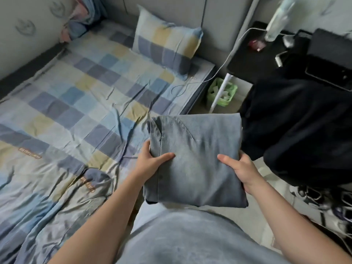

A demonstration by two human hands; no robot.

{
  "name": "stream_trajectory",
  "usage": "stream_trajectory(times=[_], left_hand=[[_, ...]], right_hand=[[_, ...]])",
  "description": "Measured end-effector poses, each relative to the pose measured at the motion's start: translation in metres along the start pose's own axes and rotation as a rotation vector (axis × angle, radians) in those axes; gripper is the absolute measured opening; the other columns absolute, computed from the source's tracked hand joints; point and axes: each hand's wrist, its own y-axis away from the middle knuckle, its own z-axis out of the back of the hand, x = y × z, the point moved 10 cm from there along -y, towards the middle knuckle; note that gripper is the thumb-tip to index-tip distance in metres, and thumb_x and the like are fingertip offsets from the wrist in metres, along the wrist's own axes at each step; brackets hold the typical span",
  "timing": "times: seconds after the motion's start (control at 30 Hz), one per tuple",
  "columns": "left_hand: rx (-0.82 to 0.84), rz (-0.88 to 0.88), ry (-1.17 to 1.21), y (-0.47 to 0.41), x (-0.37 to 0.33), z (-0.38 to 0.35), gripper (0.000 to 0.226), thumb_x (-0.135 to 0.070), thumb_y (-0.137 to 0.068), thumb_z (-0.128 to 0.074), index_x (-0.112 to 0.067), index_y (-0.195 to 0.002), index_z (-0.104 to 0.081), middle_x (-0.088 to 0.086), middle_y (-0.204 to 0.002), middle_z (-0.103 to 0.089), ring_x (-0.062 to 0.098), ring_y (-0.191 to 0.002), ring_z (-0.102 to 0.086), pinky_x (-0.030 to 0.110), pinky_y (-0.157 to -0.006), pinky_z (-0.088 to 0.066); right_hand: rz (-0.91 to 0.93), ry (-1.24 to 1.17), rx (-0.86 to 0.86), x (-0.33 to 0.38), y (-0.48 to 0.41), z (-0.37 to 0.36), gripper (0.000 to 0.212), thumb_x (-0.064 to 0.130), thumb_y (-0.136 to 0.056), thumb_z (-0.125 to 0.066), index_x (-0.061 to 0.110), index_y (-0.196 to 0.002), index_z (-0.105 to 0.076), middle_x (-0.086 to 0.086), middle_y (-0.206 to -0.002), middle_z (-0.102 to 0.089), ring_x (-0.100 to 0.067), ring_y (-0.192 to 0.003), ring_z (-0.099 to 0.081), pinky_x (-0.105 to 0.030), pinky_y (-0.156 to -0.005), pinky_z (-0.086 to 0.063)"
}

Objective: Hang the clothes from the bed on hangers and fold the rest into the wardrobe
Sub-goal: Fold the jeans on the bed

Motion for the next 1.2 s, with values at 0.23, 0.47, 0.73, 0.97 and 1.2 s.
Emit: stream_trajectory(times=[0.23,0.47,0.73,0.97,1.2], left_hand=[[0.26,-0.116,-0.048,0.003,-0.078,-0.212,0.081,-0.041,-0.06,-0.093,-0.027,-0.128,-0.051,-0.015,-0.117,-0.065,-0.009,-0.095,-0.065,0.013,-0.076,-0.053],[0.604,-0.184,-0.203,0.022,-0.126,-0.416,0.079,-0.041,-0.059,-0.096,-0.027,-0.124,-0.053,-0.015,-0.113,-0.07,-0.005,-0.098,-0.067,0.016,-0.079,-0.056],[1.038,-0.25,-0.434,0.069,-0.148,-0.631,0.067,-0.037,-0.065,-0.094,-0.042,-0.113,-0.047,-0.017,-0.112,-0.066,-0.014,-0.09,-0.064,0.007,-0.068,-0.051],[1.307,-0.268,-0.545,0.104,-0.149,-0.801,0.069,-0.033,-0.073,-0.089,-0.03,-0.129,-0.049,-0.014,-0.116,-0.066,0.003,-0.102,-0.066,0.025,-0.087,-0.055],[1.473,-0.281,-0.714,0.127,-0.146,-0.962,0.069,-0.03,-0.075,-0.088,-0.021,-0.13,-0.048,-0.004,-0.12,-0.062,0.019,-0.112,-0.062,0.038,-0.099,-0.052]], right_hand=[[0.074,-0.133,-0.265,0.002,0.047,0.211,0.066,0.037,-0.052,-0.089,0.018,-0.111,-0.068,0.001,-0.099,-0.078,-0.017,-0.089,-0.076,-0.02,-0.064,-0.057],[0.08,-0.339,-0.604,-0.044,0.126,0.37,0.074,0.043,-0.047,-0.088,0.017,-0.113,-0.068,-0.002,-0.098,-0.078,-0.021,-0.087,-0.076,-0.025,-0.064,-0.057],[0.042,-0.58,-1.006,-0.108,0.216,0.475,0.071,0.043,-0.048,-0.091,0.02,-0.11,-0.067,0.003,-0.095,-0.078,-0.019,-0.084,-0.076,-0.031,-0.064,-0.059],[0.007,-0.745,-1.295,-0.142,0.249,0.536,0.08,0.054,-0.039,-0.092,0.03,-0.109,-0.063,0.01,-0.097,-0.077,-0.018,-0.089,-0.075,-0.041,-0.081,-0.058],[0.0,-0.941,-1.483,-0.151,0.239,0.61,0.081,0.05,-0.043,-0.093,0.027,-0.115,-0.062,0.008,-0.102,-0.077,-0.017,-0.091,-0.075,-0.037,-0.078,-0.057]])
